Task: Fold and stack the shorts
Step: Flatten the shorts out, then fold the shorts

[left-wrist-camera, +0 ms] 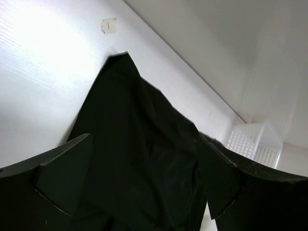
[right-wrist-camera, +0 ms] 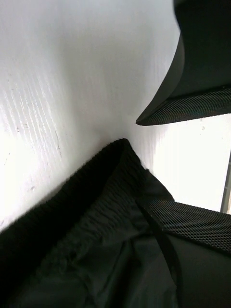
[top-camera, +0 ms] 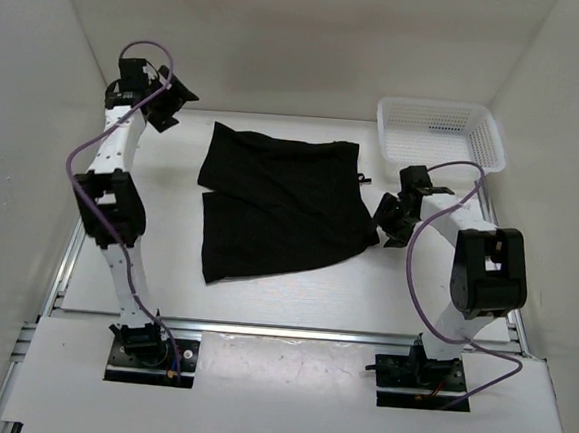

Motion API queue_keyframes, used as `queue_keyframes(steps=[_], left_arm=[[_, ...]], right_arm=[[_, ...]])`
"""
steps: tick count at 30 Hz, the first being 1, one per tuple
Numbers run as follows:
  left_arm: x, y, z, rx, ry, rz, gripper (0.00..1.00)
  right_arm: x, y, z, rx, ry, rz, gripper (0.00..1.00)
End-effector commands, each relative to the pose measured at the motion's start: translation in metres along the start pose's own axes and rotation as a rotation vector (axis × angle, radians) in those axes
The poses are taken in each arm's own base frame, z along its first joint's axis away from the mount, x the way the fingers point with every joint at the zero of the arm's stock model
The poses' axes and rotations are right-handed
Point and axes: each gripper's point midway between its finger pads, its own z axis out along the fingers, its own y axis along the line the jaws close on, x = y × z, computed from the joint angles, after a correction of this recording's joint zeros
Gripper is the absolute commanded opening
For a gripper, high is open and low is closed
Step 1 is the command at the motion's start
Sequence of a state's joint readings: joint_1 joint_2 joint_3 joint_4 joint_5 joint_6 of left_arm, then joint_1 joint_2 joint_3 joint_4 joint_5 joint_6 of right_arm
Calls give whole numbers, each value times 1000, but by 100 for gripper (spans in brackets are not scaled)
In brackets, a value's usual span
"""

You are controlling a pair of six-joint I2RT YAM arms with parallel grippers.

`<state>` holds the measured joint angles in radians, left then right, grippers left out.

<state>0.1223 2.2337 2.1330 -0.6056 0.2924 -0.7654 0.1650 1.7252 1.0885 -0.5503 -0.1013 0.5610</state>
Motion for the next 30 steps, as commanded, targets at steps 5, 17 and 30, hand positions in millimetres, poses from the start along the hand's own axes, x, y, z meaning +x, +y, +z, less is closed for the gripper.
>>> queue_keyframes(steps=[5,17,30], left_arm=[[100,30,-136,-165,79,145,98],[304,130,-255,-289,379,18,90],[345,177,-230,-454,460,3,88]], right_arm=[[-7,2,-35,-24,-111,-41,68],[11,2,-56,-86,-144,-82,65],[29,2,-50,-143,-89,-75,65]])
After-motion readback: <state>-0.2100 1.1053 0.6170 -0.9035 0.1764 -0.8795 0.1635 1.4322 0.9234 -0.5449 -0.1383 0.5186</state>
